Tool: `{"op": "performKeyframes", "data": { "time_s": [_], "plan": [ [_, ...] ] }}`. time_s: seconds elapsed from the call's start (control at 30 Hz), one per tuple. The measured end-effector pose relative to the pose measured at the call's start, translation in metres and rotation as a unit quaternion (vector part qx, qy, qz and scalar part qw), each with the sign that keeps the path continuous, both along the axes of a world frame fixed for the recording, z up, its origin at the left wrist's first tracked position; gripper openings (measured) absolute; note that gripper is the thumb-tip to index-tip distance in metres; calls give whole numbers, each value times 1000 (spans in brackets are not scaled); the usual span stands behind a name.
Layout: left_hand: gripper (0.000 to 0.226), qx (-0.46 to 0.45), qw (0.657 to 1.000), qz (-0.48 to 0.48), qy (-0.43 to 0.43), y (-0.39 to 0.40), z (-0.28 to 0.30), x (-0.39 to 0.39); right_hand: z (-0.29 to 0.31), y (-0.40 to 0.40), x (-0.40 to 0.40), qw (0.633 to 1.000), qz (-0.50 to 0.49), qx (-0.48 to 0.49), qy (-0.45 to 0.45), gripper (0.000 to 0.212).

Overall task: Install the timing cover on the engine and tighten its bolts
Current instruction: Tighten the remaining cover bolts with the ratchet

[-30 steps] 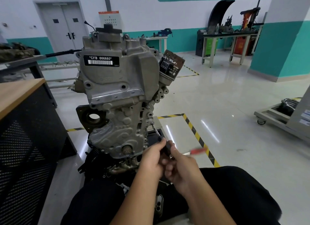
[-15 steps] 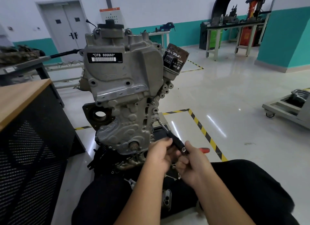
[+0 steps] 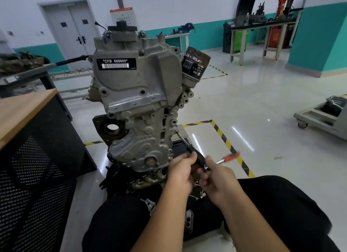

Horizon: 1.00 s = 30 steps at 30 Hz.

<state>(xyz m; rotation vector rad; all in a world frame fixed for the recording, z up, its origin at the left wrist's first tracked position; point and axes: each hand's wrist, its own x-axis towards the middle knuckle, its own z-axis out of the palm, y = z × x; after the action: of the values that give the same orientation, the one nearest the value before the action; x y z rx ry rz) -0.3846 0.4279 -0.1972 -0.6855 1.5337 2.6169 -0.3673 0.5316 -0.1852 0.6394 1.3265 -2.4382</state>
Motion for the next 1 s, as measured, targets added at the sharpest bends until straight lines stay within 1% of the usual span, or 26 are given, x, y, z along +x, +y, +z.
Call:
{"op": "performKeyframes", "data": {
  "time_s": [0.03,0.07,0.1,0.13,0.17,0.2,0.23,0.27,0.3,0.33,0.37,0.4,0.43,0.47,0.5,0.53,0.6,0.63,0.67,0.7,0.73,0.8,0.83,0.9,0.97,1.0],
  "plan": [
    [20,2,1000,5,3,1,-2,0,-5,0,0,980,14,185,66,19],
    [18,11,1000,7,6,2,-5,0,-9,1,-1,930,11,346,123,16],
    [15,20,1000,4,8,3,-7,1,-11,1,-1,886,4,433,165,15],
    [13,29,1000,-3,12,3,-8,1,-11,-2,-1,879,-7,440,184,15],
    [14,34,999,-16,14,3,-8,1,-11,-2,0,903,-12,396,165,14],
    [17,32,999,-31,11,3,-7,0,-9,-3,0,951,-11,289,110,17],
    [18,26,999,-42,7,3,-7,-1,-4,-3,1,989,-5,137,52,24],
    [17,23,999,-45,6,3,-7,-1,-2,-4,2,1000,-1,7,0,32],
    [14,20,999,-37,6,3,-6,-1,-2,-3,1,999,-3,-41,-28,38],
    [13,19,1000,-20,7,4,-5,-1,-4,-2,-1,1000,-3,-9,-23,39],
    [15,21,1000,-1,12,5,-5,-1,-4,-1,-1,995,9,99,12,36],
    [17,27,999,15,15,5,-7,-1,-7,-1,-3,969,17,241,57,30],
    [18,38,999,23,15,5,-8,0,-10,1,-4,934,4,344,93,24],
    [19,52,998,25,13,6,-7,1,-13,1,-4,915,-12,384,124,20],
    [18,61,998,21,11,7,-7,1,-14,0,-3,919,-19,370,137,20],
    [17,63,998,10,11,7,-6,1,-14,-1,-1,937,-18,323,130,23],
    [17,42,999,-23,10,9,-3,1,-8,-2,2,985,-26,155,66,31],
    [18,33,999,-35,10,9,-3,1,-6,-2,2,995,-27,94,37,34],
    [17,27,999,-38,10,10,-3,2,-5,-2,2,998,-30,61,14,36],
    [17,25,999,-31,11,10,-3,2,-4,-2,1,997,-29,70,12,35],
    [18,27,999,-18,12,11,-2,2,-6,-3,0,992,-23,121,32,30],
    [21,50,999,5,20,14,-1,2,-13,-2,-2,949,-29,296,102,15],
    [21,59,998,12,22,15,-1,1,-15,-2,0,929,-49,346,125,13],
    [21,65,997,15,24,17,0,0,-17,-3,5,921,-89,350,148,21],
    [15,65,998,-3,19,16,2,1,-18,-4,6,939,-92,306,125,25],
    [12,65,998,-9,14,14,3,1,-17,-5,6,954,-86,267,106,33]
  ]
}}
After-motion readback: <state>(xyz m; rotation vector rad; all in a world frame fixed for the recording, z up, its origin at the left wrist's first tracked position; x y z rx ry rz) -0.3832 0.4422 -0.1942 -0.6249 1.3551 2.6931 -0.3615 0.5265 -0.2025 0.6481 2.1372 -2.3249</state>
